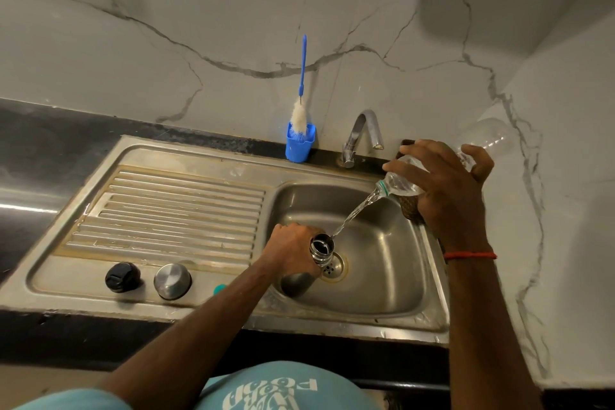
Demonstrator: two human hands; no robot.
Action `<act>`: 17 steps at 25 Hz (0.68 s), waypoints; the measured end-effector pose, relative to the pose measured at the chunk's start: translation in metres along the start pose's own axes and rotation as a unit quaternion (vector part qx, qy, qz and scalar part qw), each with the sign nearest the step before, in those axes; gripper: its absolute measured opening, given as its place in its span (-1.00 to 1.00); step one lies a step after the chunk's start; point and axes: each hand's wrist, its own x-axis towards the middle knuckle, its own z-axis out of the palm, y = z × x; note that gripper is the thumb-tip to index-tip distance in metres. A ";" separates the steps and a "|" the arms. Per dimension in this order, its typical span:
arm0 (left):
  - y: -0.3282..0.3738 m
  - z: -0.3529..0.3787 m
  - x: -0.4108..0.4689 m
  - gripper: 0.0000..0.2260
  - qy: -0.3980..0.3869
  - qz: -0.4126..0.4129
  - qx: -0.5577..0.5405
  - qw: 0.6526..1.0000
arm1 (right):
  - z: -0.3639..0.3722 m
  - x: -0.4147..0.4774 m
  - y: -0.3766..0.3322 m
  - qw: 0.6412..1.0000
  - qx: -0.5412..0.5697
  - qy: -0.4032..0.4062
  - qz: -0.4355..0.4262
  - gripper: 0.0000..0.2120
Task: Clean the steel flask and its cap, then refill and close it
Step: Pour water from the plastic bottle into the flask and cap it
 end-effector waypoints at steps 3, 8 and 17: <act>0.000 -0.001 0.000 -0.49 0.001 -0.001 0.001 1.000 | 0.015 -0.005 -0.009 1.000 -0.022 -0.015 -0.004 -0.54; 0.001 -0.002 0.001 -0.47 0.009 -0.008 -0.015 1.000 | 0.035 -0.011 -0.037 0.999 0.007 -0.039 -0.031 -0.55; 0.007 -0.005 0.000 -0.41 0.028 -0.014 -0.010 0.999 | 0.072 -0.035 -0.075 0.992 -0.027 -0.041 -0.120 -0.62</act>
